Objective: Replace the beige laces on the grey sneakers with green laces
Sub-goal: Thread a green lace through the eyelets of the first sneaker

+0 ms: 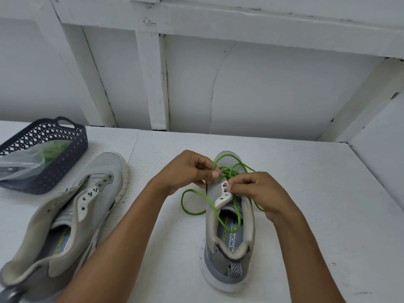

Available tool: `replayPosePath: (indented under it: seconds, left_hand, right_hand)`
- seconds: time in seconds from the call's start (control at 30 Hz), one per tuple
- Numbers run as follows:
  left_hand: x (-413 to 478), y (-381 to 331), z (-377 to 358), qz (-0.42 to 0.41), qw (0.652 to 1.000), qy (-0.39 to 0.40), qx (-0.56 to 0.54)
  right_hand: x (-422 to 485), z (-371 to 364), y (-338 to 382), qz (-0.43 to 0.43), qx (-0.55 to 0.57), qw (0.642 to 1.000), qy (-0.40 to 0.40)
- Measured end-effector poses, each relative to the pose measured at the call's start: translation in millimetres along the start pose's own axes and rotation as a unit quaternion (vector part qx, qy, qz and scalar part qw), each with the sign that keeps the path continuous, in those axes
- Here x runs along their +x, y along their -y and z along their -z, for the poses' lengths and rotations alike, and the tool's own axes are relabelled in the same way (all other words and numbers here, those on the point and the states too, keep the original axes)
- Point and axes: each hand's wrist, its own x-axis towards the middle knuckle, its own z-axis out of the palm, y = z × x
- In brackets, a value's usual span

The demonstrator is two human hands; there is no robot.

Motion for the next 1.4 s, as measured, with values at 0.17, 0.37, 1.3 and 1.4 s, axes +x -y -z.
replayPosePath:
  seconds: [0.17, 0.37, 1.3, 1.4]
  left_hand:
    - [0.1, -0.5, 1.0, -0.001, 1.0, 0.012, -0.002]
    - [-2.3, -2.3, 3.5, -0.015, 1.0, 0.006, -0.004]
    - [-13.3, -0.4, -13.9, -0.052, 0.995, -0.066, -0.051]
    - [-13.1, 2.5, -12.7, -0.063, 0.995, -0.071, -0.038]
  right_hand:
    - [3.2, -3.4, -1.5, -0.012, 0.067, 0.997, 0.021]
    - [3.9, -7.2, 0.5, -0.022, 0.09, 0.995, 0.042]
    - [-1.9, -7.2, 1.8, 0.0, 0.062, 0.997, 0.036]
    - [-1.0, -8.4, 1.3, 0.004, 0.046, 0.998, 0.03]
